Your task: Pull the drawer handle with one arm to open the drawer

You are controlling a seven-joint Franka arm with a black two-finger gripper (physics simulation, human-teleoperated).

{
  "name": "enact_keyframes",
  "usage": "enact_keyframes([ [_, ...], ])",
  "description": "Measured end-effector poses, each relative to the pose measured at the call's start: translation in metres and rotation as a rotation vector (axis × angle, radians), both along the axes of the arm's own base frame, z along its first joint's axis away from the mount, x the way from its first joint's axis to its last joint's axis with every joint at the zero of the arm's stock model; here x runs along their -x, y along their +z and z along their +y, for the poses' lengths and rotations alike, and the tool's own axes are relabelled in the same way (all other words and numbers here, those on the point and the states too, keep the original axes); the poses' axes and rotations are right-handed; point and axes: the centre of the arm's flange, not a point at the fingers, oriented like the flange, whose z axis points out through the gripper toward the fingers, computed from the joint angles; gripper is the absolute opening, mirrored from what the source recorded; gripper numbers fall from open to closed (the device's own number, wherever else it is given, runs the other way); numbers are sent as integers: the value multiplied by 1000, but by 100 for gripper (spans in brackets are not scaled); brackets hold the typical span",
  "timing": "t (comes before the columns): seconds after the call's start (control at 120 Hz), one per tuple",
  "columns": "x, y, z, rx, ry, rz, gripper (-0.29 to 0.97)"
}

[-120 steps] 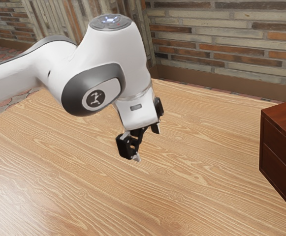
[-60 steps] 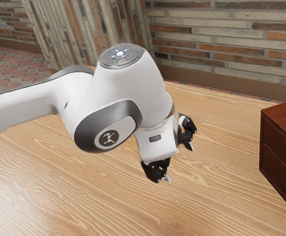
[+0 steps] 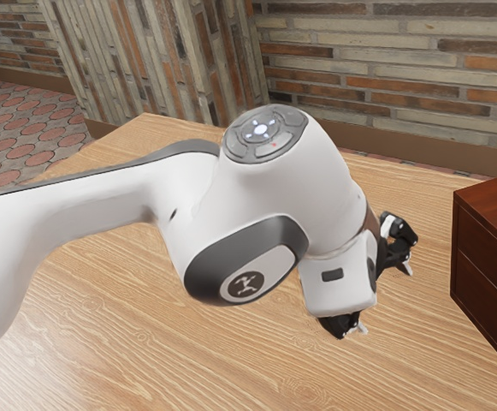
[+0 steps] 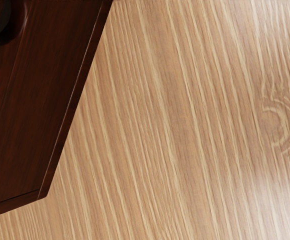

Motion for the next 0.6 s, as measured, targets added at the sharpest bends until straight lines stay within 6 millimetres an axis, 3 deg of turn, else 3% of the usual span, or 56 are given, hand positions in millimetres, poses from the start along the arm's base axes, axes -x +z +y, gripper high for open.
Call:
enact_keyframes([
  [0.283, 1, -7, -36, 0, -59, -29, 68],
  [0.375, -5, -11, -53, -5, -78, -39, 68],
  [0.6, -23, -16, -71, -14, -89, -64, 68],
])
